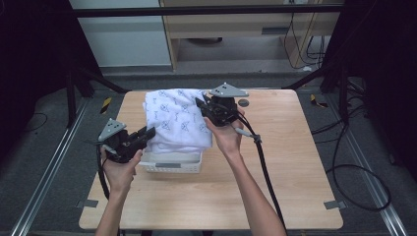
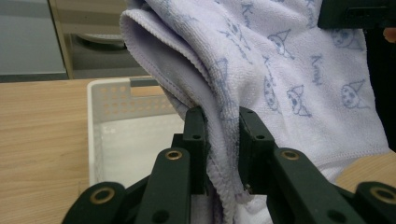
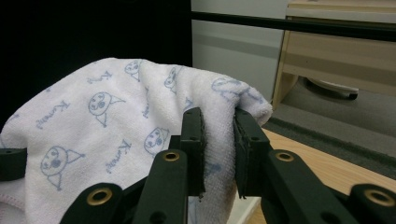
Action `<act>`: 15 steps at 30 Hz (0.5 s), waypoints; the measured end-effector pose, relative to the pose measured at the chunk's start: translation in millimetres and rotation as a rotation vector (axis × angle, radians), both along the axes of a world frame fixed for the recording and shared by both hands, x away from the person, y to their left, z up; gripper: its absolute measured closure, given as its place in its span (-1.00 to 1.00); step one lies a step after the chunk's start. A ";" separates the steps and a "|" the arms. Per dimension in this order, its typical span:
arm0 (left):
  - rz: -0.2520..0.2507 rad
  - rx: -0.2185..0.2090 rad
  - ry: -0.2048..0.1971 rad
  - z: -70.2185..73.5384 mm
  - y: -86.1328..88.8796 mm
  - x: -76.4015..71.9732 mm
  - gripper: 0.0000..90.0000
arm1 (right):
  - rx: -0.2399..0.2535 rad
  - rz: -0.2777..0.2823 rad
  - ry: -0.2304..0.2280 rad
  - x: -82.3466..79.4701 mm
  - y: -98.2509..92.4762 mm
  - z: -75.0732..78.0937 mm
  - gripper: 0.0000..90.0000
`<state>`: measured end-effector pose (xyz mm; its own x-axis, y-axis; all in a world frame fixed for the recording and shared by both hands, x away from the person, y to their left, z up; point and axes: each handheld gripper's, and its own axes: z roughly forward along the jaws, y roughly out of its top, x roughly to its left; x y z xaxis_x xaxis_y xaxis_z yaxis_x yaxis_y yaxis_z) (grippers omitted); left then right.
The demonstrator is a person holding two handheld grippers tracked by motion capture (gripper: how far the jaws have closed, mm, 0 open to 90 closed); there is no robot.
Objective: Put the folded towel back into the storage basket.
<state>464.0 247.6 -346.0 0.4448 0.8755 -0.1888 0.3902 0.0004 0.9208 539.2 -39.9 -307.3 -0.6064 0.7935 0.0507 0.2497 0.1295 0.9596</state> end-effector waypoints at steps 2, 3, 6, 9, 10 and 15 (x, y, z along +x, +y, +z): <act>0.006 -0.002 0.000 -0.3 2.1 0.6 0.66 | 0.004 0.001 0.001 1.4 2.2 -0.6 0.70; 0.011 -0.003 0.001 -0.7 4.4 1.5 0.66 | 0.008 0.003 0.002 3.1 4.3 -1.1 0.70; 0.023 0.000 0.004 -2.0 8.2 3.4 0.66 | 0.004 0.007 0.011 9.0 12.3 -4.6 0.70; 0.042 0.005 0.011 -5.3 12.8 6.6 0.66 | -0.006 0.007 0.010 12.3 18.2 -8.5 0.70; 0.042 0.005 0.011 -5.3 12.8 6.6 0.66 | -0.006 0.007 0.010 12.3 18.2 -8.5 0.70; 0.066 0.040 0.016 -12.4 14.5 12.1 0.66 | -0.015 0.004 0.026 21.3 28.4 -16.5 0.70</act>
<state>476.1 262.1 -358.4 0.3829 0.9100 -0.1592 0.4049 -0.0104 0.9143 560.5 -11.4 -323.8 -0.6080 0.7921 0.0543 0.2737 0.1448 0.9509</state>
